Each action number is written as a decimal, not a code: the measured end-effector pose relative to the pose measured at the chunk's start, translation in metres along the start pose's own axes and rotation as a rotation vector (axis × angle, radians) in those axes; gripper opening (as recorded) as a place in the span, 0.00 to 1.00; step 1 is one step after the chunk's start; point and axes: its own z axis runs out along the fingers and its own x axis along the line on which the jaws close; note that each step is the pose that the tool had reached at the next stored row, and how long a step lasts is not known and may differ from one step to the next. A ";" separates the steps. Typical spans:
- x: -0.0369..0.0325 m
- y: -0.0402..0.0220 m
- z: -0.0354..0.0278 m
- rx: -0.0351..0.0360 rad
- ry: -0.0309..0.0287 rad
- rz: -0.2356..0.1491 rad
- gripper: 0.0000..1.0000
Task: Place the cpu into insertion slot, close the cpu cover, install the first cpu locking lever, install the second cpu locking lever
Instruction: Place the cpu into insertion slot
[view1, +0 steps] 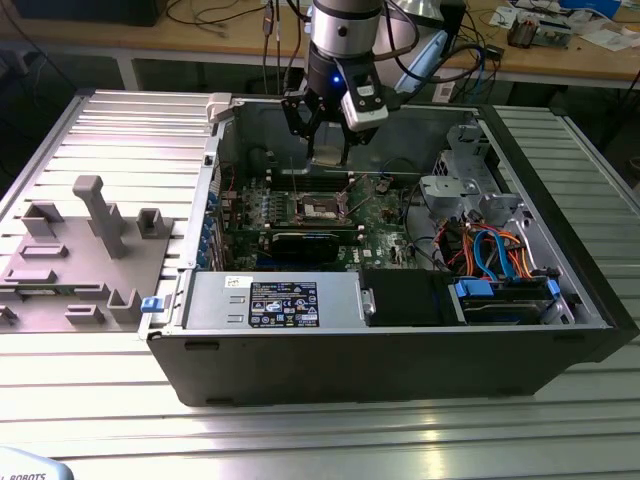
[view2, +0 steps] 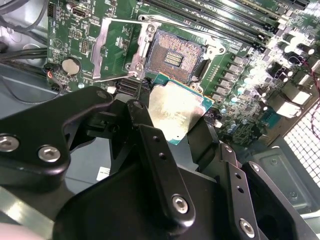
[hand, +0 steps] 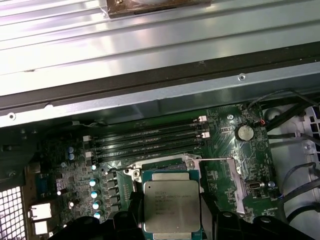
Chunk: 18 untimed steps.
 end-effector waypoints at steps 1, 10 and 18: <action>0.0000 0.0000 0.0000 0.0000 -0.0001 0.002 0.55; 0.0000 -0.0001 0.0007 -0.0005 -0.0021 0.024 0.55; 0.0000 -0.0001 0.0015 -0.0008 -0.0036 0.042 0.55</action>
